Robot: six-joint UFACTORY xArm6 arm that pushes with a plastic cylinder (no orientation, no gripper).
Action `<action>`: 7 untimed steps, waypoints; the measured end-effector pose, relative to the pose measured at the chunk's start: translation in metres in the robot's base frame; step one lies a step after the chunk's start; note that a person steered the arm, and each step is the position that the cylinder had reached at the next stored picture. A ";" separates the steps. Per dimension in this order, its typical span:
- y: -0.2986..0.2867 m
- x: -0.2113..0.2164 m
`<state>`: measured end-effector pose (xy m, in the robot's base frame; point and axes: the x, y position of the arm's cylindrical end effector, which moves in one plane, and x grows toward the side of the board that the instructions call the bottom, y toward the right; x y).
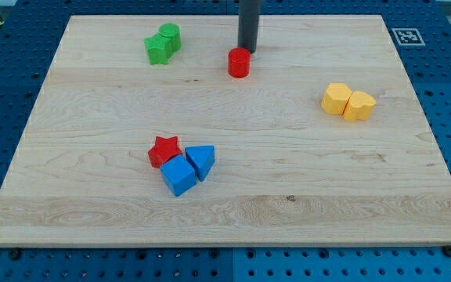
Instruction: Push the red blocks into the blue blocks
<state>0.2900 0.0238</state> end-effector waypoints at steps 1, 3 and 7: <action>-0.006 0.044; -0.020 0.158; -0.060 0.187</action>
